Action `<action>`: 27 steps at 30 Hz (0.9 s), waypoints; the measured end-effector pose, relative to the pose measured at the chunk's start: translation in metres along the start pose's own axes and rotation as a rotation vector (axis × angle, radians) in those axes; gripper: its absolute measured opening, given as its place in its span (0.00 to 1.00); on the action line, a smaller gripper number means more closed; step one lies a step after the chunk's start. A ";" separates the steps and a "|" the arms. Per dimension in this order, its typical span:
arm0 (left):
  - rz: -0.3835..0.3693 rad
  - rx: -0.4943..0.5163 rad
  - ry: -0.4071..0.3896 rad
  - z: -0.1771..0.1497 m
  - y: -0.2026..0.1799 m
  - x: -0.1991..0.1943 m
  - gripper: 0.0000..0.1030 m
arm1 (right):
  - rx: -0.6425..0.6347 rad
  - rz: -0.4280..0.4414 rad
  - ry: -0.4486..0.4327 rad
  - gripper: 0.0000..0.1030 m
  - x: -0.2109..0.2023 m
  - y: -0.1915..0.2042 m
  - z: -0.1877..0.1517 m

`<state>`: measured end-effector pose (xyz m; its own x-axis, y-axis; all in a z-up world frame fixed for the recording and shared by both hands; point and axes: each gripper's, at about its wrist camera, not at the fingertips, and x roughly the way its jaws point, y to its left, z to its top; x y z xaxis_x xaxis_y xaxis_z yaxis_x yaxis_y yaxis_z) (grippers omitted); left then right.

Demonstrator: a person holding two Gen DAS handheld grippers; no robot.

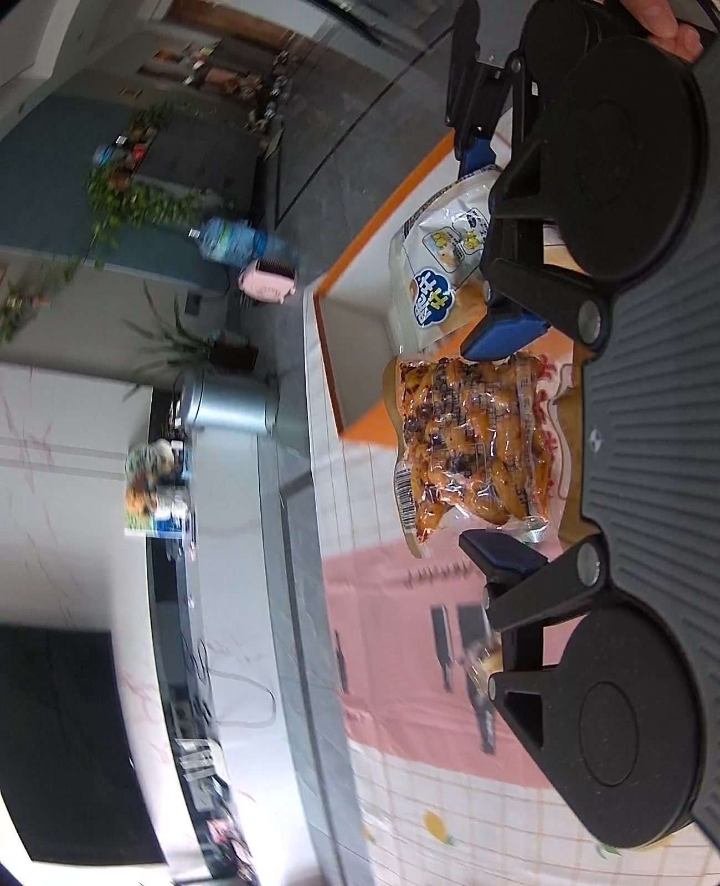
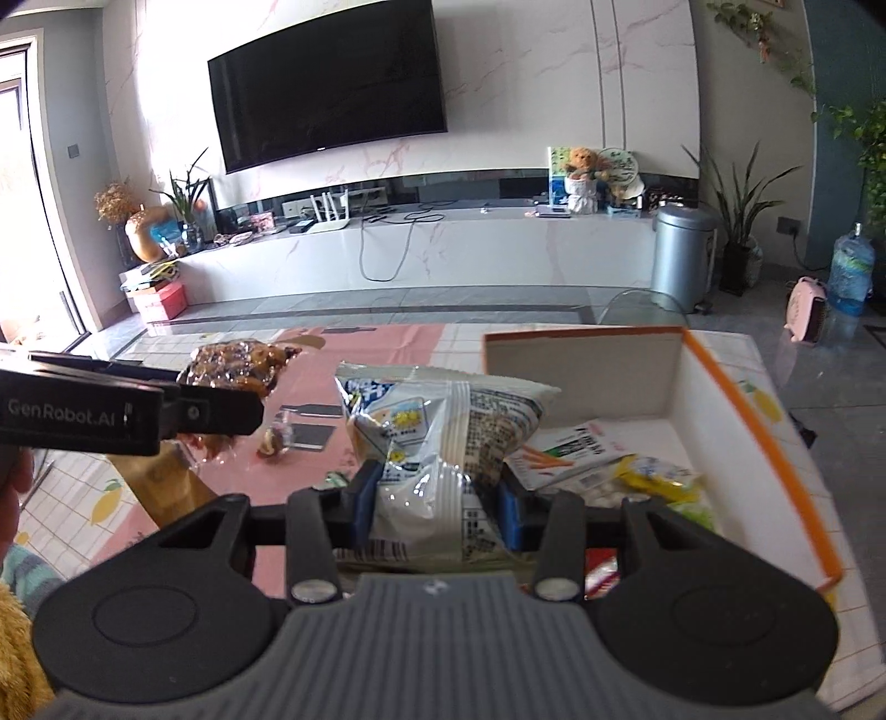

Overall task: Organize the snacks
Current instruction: 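Carry both packs into the orange box and open both tools to release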

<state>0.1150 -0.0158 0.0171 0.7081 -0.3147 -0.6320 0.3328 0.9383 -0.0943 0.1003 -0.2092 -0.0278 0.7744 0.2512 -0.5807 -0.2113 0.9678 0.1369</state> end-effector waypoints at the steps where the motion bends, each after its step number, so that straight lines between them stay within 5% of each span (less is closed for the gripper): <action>1: -0.013 0.010 0.003 0.003 -0.007 0.004 0.75 | -0.002 -0.011 0.000 0.39 -0.004 -0.007 0.000; 14: -0.090 0.185 0.111 0.029 -0.084 0.089 0.75 | -0.069 -0.132 0.083 0.39 -0.001 -0.099 0.007; 27: -0.088 0.375 0.202 0.049 -0.121 0.162 0.75 | -0.093 -0.130 0.163 0.39 0.059 -0.152 0.022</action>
<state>0.2200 -0.1871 -0.0365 0.5435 -0.3219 -0.7752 0.6162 0.7802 0.1080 0.1915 -0.3413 -0.0649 0.6934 0.1107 -0.7120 -0.1755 0.9843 -0.0179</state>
